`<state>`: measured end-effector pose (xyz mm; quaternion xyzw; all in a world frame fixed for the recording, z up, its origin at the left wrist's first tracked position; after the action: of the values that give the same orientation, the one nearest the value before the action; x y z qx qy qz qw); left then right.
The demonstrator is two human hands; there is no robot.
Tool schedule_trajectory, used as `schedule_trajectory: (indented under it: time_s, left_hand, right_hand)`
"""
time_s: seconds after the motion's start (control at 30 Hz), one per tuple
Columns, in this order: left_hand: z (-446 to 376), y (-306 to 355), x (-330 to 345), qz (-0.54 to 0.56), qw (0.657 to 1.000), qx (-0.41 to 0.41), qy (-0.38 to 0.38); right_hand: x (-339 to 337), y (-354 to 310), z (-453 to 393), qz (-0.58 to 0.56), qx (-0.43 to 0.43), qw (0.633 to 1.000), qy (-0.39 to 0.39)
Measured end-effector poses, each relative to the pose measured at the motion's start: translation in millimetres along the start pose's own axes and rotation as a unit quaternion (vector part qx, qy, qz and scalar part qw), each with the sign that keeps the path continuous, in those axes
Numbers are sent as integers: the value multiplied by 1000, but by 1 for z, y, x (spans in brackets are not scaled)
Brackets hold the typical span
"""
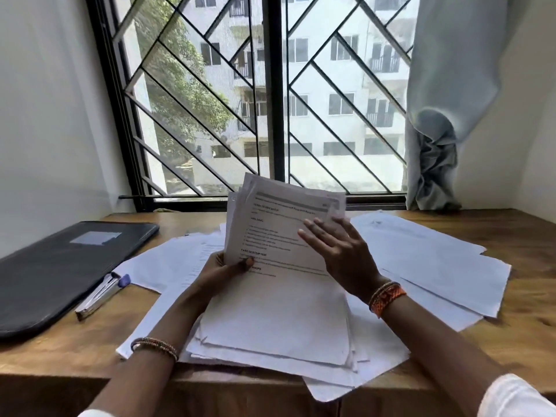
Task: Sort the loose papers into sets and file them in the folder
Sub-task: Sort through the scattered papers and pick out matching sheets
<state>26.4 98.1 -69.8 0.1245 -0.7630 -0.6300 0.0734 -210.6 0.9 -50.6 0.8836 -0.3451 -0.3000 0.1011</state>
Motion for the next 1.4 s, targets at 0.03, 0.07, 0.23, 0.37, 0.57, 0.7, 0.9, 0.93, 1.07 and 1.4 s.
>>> schedule_trajectory:
  time_s: [0.03, 0.07, 0.23, 0.37, 0.57, 0.7, 0.9, 0.93, 1.07, 1.4]
  left_hand:
    - [-1, 0, 0, -1, 1000, 3, 6]
    - [-2, 1, -1, -3, 1000, 7, 15]
    - [-3, 2, -1, -36, 996, 58, 64]
    - [-5, 0, -3, -85, 989, 79, 95]
    - [-9, -5, -5, -113, 985, 71, 109]
    - [-9, -6, -5, -99, 990, 58, 78]
    - [-13, -14, -7, -107, 993, 42, 32]
    - [-14, -15, -8, -102, 993, 41, 29]
    - [-16, -16, -10, -111, 992, 53, 1]
    - [-14, -16, -6, -121, 991, 56, -13]
  right_hand:
    - [2, -1, 2, -18, 10, 1000, -10]
    - [1, -2, 2, -28, 19, 999, -12]
    - [-8, -8, -13, -45, 80, 995, 47]
    - [-21, -17, -53, -56, 104, 992, 40]
    - [-22, -19, -97, -174, 92, 981, -7]
    - [-11, -38, -62, -86, -24, 994, 59]
    - [12, -37, -23, -18, -58, 997, 44]
    - [13, -36, -20, -15, -48, 998, 40]
    - [16, -30, -18, -23, 7, 1000, 5]
    - [19, -29, -13, -41, 50, 997, -45]
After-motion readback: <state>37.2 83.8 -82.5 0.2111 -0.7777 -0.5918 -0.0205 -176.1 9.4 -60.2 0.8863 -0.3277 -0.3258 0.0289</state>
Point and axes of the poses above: each hand's wrist, its own z-axis away from the middle knuckle, its own x-axis out of the palm, y = z × x, the point moved 1 cm from there along -z, towards the middle knuckle, and after that the axes turned 2 degrees about -z, right-handed, at the moved point
